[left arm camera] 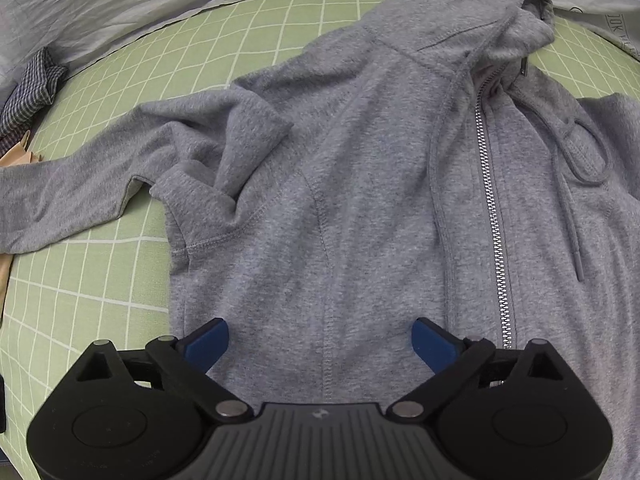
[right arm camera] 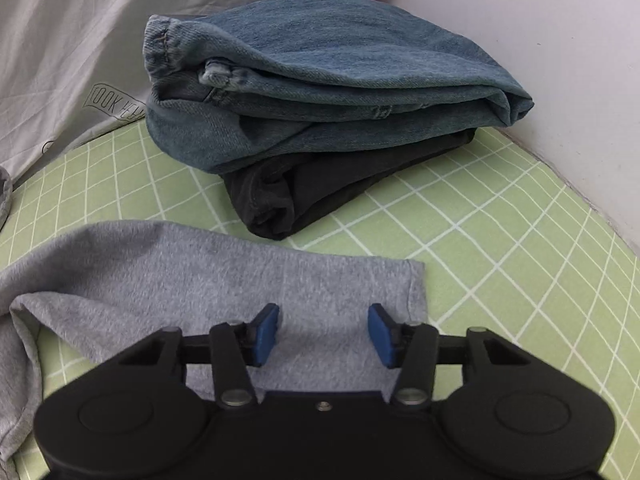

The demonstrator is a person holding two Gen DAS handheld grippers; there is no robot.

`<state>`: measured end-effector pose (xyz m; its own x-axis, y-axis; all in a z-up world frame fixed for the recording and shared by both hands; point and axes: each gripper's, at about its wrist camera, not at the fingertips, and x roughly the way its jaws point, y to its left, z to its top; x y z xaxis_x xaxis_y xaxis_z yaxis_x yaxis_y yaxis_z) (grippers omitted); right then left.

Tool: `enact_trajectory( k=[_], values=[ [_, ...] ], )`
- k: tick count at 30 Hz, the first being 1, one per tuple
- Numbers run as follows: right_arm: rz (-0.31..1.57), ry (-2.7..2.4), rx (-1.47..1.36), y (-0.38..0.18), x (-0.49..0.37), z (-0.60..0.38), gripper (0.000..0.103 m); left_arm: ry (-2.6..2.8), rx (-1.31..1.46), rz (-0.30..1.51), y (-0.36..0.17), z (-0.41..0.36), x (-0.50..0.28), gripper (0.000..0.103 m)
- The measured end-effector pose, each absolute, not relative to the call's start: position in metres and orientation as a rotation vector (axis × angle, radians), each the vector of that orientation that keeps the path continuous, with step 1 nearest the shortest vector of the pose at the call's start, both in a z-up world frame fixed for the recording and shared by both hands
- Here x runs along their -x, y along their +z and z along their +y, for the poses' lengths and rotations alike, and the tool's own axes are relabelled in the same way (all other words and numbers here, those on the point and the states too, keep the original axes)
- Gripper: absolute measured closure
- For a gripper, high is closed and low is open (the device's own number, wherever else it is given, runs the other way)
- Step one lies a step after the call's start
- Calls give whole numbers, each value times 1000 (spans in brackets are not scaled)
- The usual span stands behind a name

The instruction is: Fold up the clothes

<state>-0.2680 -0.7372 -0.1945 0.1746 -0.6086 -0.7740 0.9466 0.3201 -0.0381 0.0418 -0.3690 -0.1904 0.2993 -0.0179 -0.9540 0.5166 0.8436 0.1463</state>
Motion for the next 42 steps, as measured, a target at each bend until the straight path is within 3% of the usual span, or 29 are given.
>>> enact_trajectory(
  k=[3,10,15,18,19,21,23,25,30,32,33,34,36,42],
  values=[
    [793,-1193,-496,-193,279,-735,91,-341,-461,1242,-191,-368,-43,1],
    [733,-1437,-465,-168,356,-745,94,-307,-476,1241,-190,-374,-38,0],
    [661,-1611,-590,-158,428,-773,92,-297,-475,1246,-188,-375,-35,0],
    [680,-1680,-637,-161,451,-782,79,-279,-438,1269,-188,-372,-36,0],
    [664,-1663,-650,-162,452,-778,66,-274,-427,1275,-189,-371,-37,0],
    [643,-1612,-662,-167,446,-768,52,-264,-404,1285,-190,-368,-40,0],
    [656,-1534,-658,-175,431,-760,49,-256,-399,1285,-190,-368,-39,0],
    [703,-1517,-634,-185,417,-754,39,-254,-408,1284,-189,-370,-37,0],
    [700,-1540,-696,-200,409,-752,30,-265,-436,1283,-188,-372,-33,0],
    [649,-1539,-741,-202,416,-751,34,-262,-434,1284,-187,-372,-33,0],
    [642,-1533,-731,-201,417,-751,47,-260,-432,1286,-187,-371,-33,0],
    [636,-1526,-722,-201,419,-750,68,-258,-429,1287,-187,-371,-33,0],
    [625,-1514,-703,-200,422,-749,83,-254,-423,1289,-187,-370,-34,0],
    [708,-1572,-647,-197,429,-754,86,-241,-374,1301,-188,-364,-35,0]
  ],
)
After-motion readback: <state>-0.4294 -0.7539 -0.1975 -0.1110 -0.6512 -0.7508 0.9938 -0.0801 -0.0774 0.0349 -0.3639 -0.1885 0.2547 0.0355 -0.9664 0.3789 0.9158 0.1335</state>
